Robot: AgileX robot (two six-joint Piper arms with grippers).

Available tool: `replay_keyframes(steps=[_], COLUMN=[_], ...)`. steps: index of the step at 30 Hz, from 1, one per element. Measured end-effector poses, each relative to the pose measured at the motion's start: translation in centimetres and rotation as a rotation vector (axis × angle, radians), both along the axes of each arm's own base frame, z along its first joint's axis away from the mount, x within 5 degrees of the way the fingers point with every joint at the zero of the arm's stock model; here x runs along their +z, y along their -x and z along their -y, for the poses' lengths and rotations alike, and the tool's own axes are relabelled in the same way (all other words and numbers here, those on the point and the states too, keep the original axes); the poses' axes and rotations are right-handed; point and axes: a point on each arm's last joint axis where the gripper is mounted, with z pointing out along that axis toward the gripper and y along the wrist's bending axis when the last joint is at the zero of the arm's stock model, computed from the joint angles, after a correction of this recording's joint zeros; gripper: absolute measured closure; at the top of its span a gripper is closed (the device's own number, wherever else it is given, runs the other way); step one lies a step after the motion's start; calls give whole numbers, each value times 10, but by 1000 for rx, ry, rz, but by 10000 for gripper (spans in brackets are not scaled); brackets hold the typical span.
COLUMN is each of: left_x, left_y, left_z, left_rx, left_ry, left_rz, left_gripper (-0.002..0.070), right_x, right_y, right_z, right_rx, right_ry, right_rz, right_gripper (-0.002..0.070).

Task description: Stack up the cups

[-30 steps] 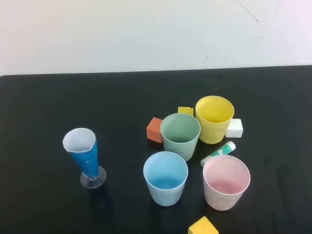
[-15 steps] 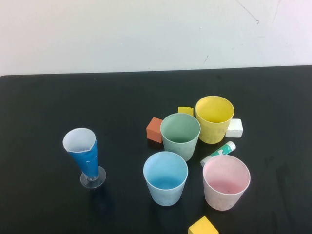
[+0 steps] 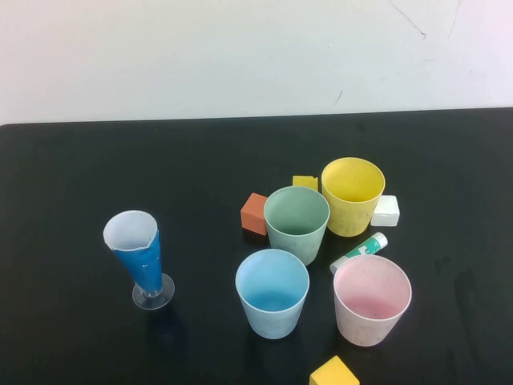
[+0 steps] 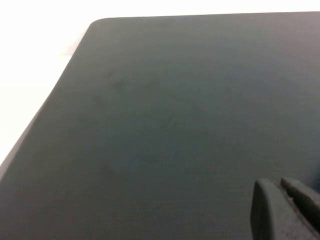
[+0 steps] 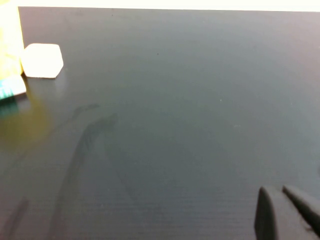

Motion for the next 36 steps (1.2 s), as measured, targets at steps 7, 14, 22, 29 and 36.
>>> replay_keyframes(steps=[7, 14, 22, 29, 36], left_x=[0, 0, 0, 8, 21], left_y=[0, 0, 0, -2, -2], left_z=[0, 0, 0, 6, 9], left_rx=[0, 0, 1, 18, 58], left_ry=[0, 0, -10, 421, 1253], left_rz=[0, 0, -1, 96, 184], left_gripper=[678, 678, 678, 678, 678], right_x=[0, 0, 1, 6, 9], right_y=[0, 0, 0, 0, 0], right_z=[0, 0, -4, -19, -23], right_rx=[0, 0, -6, -13, 8], right_ry=[0, 0, -147, -760, -905], right_rz=[0, 0, 8, -6, -5], right_gripper=[679, 679, 679, 679, 679])
